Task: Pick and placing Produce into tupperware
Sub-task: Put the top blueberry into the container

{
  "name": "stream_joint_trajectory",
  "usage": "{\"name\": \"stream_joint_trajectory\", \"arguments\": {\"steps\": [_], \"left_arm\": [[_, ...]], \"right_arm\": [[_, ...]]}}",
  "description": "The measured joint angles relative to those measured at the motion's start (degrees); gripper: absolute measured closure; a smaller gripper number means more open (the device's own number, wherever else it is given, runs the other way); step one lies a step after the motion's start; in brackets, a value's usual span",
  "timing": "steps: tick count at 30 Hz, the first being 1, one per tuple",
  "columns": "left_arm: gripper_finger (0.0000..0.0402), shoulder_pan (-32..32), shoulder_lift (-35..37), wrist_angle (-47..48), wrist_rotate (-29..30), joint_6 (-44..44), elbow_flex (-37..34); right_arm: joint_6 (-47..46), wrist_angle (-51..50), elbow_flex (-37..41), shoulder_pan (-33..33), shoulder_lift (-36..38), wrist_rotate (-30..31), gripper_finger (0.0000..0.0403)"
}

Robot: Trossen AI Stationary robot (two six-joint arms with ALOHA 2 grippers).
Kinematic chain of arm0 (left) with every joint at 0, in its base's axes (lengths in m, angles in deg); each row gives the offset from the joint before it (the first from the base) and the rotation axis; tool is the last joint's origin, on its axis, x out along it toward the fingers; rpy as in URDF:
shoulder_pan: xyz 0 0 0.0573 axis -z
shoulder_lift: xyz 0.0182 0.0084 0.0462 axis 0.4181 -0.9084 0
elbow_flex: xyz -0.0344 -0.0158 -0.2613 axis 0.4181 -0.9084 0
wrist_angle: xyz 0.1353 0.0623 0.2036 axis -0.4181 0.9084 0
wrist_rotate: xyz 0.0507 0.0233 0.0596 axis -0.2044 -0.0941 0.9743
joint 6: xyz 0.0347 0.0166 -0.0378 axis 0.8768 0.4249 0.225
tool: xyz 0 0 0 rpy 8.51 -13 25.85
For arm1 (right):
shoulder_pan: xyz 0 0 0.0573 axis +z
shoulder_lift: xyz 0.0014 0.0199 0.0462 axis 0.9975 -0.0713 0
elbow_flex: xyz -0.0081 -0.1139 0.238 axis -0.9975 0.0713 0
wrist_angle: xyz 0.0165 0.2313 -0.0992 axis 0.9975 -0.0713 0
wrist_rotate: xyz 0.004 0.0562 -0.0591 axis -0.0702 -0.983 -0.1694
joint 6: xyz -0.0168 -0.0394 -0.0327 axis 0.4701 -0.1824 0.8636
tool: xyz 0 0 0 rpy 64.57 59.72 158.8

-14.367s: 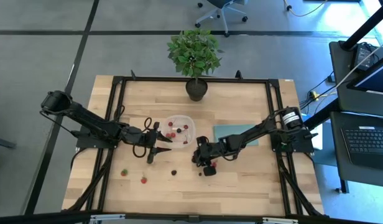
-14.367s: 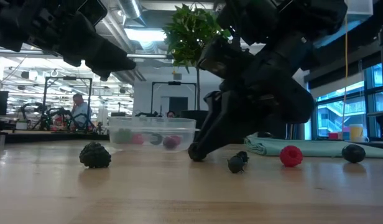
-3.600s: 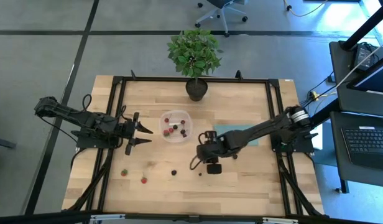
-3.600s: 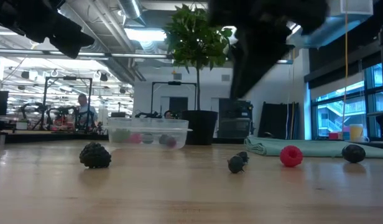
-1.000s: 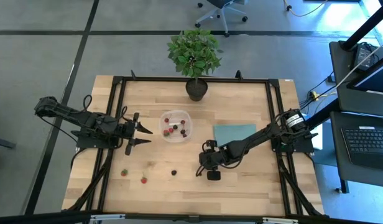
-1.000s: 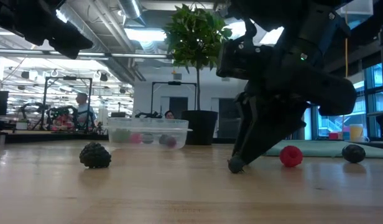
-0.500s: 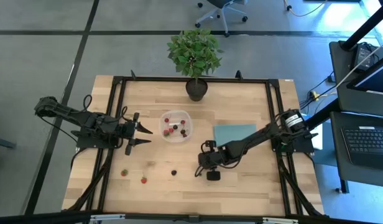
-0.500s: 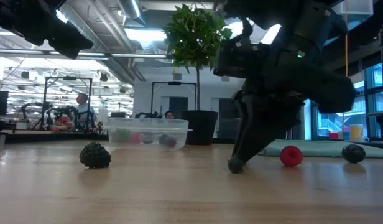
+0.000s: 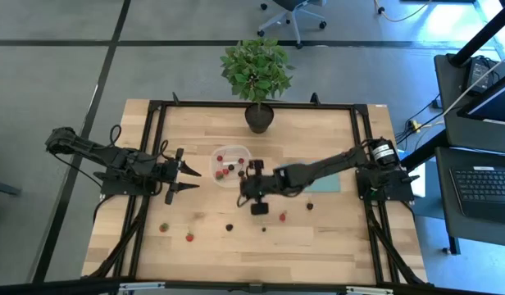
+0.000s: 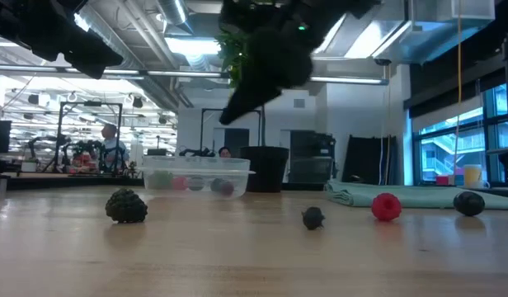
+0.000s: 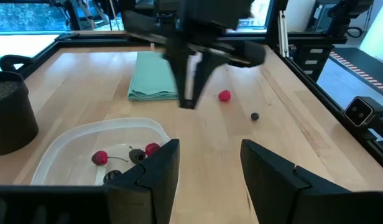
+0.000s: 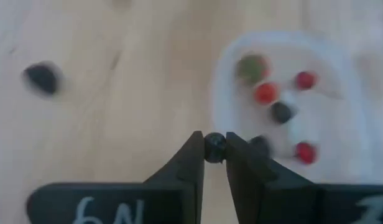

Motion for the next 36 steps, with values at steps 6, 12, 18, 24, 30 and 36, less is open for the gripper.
{"name": "stream_joint_trajectory", "arguments": {"steps": [6,12,18,24,30,36], "left_arm": [[0.0237,-0.02,0.0,0.08,0.0,0.02,0.0],[0.0237,-0.02,0.02,0.18,0.0,0.02,0.0],[0.0237,-0.02,0.0,0.51,0.0,0.04,0.0],[0.0237,0.0,0.01,0.49,0.0,0.04,0.0],[0.0237,0.0,0.0,0.52,0.0,0.04,0.0],[0.0237,-0.01,0.0,0.54,0.02,0.04,0.0]], "right_arm": [[5.2,1.31,-3.56,-6.06,0.09,-0.2,0.0346],[3.81,8.81,-3.79,-11.0,-1.02,-8.49,0.0346],[3.39,9.15,-3.81,-12.08,-4.71,-9.75,0.0346],[2.13,9.12,-3.77,-12.06,-6.89,-9.77,0.0346],[0.78,8.22,-3.79,-12.04,-9.06,-9.77,0.0346],[0.6,7.63,-3.75,-12.04,-10.52,-9.75,0.0346]]}}
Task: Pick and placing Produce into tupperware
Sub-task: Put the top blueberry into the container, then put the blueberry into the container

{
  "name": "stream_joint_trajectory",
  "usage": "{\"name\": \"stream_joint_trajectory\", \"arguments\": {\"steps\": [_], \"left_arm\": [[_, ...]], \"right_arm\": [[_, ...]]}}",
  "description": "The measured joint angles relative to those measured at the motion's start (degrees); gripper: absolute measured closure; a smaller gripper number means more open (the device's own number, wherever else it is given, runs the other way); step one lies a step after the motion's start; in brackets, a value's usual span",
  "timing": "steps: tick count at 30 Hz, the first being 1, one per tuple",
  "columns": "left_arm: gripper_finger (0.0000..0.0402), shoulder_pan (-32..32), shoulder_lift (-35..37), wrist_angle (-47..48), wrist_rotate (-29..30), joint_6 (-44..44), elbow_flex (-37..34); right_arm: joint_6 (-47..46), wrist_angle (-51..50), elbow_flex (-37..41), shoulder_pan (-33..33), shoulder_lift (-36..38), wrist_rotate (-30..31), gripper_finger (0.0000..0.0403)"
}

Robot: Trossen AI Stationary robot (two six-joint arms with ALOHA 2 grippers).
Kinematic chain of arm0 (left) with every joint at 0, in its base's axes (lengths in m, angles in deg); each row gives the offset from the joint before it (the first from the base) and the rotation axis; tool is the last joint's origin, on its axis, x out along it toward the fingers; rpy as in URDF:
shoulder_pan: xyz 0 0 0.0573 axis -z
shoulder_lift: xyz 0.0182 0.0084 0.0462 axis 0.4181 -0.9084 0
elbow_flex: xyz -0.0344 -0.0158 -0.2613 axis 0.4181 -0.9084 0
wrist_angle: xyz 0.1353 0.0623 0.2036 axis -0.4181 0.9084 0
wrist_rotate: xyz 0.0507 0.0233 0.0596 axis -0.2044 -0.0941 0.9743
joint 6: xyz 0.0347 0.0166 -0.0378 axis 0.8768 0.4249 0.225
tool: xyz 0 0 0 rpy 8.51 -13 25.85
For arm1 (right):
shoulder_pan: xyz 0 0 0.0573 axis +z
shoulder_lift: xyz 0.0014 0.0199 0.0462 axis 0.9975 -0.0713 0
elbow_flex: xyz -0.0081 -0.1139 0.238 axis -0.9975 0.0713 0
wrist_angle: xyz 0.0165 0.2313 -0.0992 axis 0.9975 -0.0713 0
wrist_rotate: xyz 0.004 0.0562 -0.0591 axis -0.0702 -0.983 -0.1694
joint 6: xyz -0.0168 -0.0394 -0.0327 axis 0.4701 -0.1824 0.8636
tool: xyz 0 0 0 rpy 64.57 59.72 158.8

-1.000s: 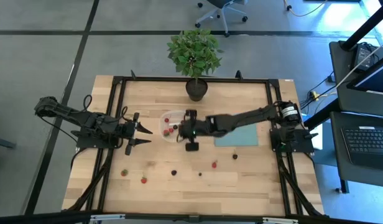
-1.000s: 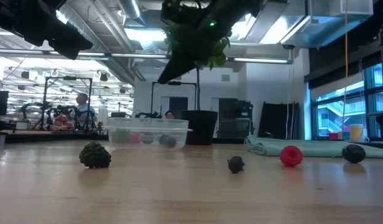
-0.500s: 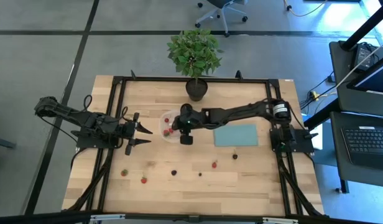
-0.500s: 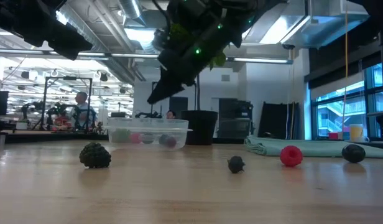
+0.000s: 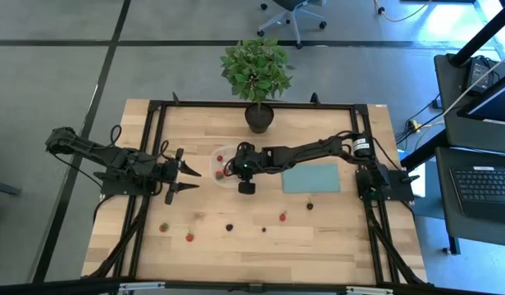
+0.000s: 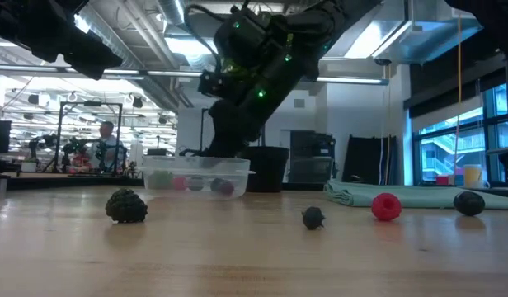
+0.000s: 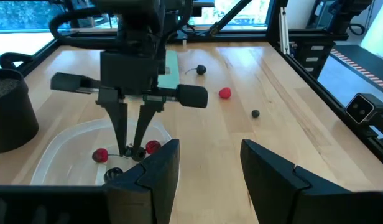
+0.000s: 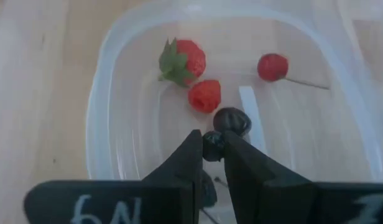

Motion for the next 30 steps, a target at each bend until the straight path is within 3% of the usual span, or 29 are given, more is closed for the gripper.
{"name": "stream_joint_trajectory", "arguments": {"steps": [7,30], "left_arm": [[0.0237,0.02,0.0,0.02,0.0,-0.04,0.0],[0.0237,0.0,0.0,0.04,0.0,-0.11,0.0]], "right_arm": [[-1.33,-0.13,0.0,0.0,-0.02,0.01,0.0344],[-1.36,-0.16,0.0,0.0,0.0,0.07,0.0273]]}}
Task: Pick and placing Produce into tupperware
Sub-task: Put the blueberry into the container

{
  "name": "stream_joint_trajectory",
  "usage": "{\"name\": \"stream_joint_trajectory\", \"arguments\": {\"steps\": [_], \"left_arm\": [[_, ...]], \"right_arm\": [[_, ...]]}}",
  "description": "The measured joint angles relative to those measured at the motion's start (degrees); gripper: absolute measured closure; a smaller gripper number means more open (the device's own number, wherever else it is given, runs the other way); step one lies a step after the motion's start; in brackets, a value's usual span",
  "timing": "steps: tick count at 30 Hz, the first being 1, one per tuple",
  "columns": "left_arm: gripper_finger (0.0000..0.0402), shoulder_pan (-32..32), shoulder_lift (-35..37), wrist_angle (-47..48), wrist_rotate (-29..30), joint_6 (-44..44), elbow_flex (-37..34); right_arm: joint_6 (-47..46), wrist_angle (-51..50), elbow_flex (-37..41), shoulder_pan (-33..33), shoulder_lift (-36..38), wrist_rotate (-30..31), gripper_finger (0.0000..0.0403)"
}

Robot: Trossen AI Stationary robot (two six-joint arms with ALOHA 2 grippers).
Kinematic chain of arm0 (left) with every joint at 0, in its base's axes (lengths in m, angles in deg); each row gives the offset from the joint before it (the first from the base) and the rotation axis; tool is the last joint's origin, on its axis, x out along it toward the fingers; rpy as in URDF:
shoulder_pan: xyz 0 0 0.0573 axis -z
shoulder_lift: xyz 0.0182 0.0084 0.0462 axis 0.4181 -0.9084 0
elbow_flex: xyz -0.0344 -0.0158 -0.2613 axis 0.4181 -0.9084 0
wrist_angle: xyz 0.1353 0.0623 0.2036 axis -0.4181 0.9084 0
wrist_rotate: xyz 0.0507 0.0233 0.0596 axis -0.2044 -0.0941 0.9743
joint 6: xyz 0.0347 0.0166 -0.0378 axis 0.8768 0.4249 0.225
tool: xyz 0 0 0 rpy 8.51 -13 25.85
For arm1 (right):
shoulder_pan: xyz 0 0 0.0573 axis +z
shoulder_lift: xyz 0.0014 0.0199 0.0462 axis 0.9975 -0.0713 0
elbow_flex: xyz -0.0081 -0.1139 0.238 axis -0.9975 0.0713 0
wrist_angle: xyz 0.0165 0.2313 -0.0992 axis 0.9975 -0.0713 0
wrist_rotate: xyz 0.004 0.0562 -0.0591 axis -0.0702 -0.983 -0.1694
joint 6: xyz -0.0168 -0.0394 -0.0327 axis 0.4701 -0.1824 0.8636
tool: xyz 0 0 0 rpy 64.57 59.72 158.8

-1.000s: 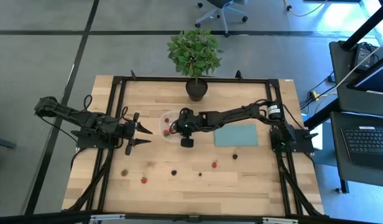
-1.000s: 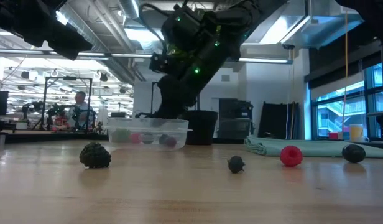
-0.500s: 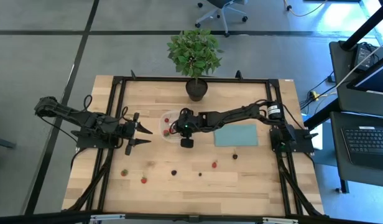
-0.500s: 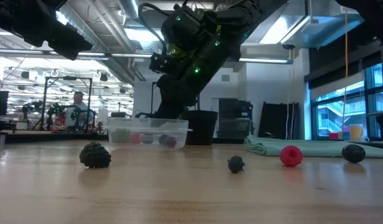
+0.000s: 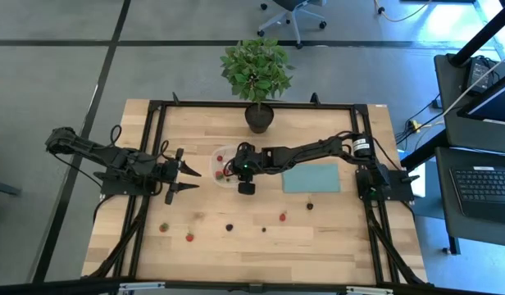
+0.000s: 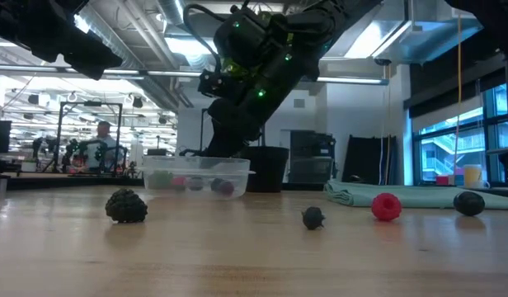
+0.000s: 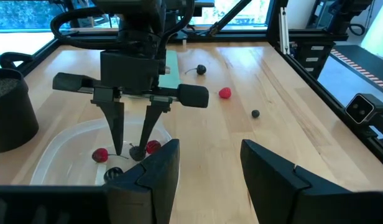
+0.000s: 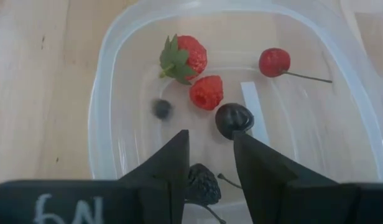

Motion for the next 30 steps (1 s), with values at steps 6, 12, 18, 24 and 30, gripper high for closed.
{"name": "stream_joint_trajectory", "arguments": {"steps": [6,12,18,24,30], "left_arm": [[0.0237,0.02,0.0,0.36,0.0,-0.02,0.0],[0.0237,0.02,0.0,0.42,0.0,-0.02,0.0],[0.0237,0.02,0.0,0.39,0.0,-0.26,0.0],[0.0237,0.01,0.0,0.37,0.0,-0.28,0.0],[0.0237,0.0,0.0,0.35,-0.01,-0.28,0.0]], "right_arm": [[0.3,-3.18,0.0,0.29,1.55,0.02,0.0265],[-1.48,-13.09,0.0,3.84,7.32,0.04,0.0265],[-8.41,-17.52,-0.07,10.85,10.94,-0.07,0.0265],[-8.92,-20.91,-0.07,18.54,10.28,-0.13,0.0265],[-12.13,-21.55,0.0,23.88,10.25,-0.04,0.0265]]}}
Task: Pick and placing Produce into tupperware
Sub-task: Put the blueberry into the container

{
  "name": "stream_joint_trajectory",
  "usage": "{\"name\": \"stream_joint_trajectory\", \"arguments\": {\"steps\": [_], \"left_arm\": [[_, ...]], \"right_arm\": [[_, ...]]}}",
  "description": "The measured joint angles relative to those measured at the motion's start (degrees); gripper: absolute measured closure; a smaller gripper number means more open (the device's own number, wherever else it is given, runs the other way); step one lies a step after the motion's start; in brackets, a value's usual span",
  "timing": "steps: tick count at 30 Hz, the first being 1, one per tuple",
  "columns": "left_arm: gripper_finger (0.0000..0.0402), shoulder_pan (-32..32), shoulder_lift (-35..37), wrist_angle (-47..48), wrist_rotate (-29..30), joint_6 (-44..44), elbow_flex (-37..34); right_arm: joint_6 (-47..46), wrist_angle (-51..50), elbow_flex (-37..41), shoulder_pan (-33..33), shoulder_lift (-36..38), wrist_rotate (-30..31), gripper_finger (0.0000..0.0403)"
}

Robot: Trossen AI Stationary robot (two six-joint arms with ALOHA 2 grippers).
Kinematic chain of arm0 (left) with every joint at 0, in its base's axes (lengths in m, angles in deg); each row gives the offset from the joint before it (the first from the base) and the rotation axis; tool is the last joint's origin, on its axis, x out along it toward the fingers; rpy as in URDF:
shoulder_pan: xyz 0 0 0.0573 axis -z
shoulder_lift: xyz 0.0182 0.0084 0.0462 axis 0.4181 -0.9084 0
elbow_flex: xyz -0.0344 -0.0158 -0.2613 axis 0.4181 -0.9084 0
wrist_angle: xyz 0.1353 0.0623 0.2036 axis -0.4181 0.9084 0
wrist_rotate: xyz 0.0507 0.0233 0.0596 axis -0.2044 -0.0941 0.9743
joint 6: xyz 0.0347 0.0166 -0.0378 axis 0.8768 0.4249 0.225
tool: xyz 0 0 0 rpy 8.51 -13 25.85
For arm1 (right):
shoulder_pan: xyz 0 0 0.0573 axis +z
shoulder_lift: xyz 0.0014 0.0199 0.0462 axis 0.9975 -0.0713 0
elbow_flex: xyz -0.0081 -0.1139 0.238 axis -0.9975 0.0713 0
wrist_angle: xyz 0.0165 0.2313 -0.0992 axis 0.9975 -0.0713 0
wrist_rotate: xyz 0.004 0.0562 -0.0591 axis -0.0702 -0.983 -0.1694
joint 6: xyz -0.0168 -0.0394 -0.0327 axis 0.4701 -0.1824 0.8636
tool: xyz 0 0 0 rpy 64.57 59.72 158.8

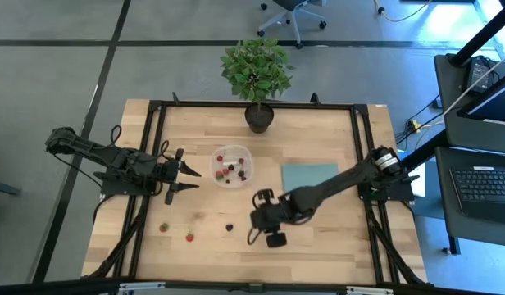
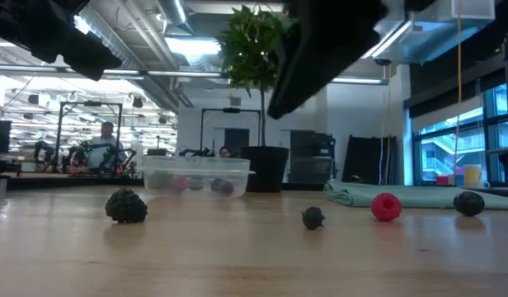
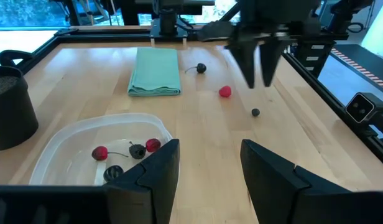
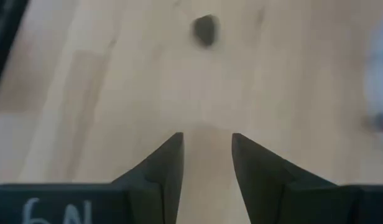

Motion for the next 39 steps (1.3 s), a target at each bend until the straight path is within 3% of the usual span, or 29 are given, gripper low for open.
{"name": "stream_joint_trajectory", "arguments": {"steps": [12,30,39], "left_arm": [[0.0237,0.02,0.0,0.0,0.01,-0.02,0.0],[0.0237,0.01,0.0,0.0,0.01,-0.15,0.0],[0.0237,0.01,0.0,0.0,0.0,-0.15,0.0]], "right_arm": [[-3.03,0.12,0.0,4.41,-4.84,1.82,0.0265],[-2.92,-0.33,-0.09,4.51,-10.68,3.32,0.0266],[-2.87,-0.31,-0.09,4.51,-10.77,2.86,0.0325]]}}
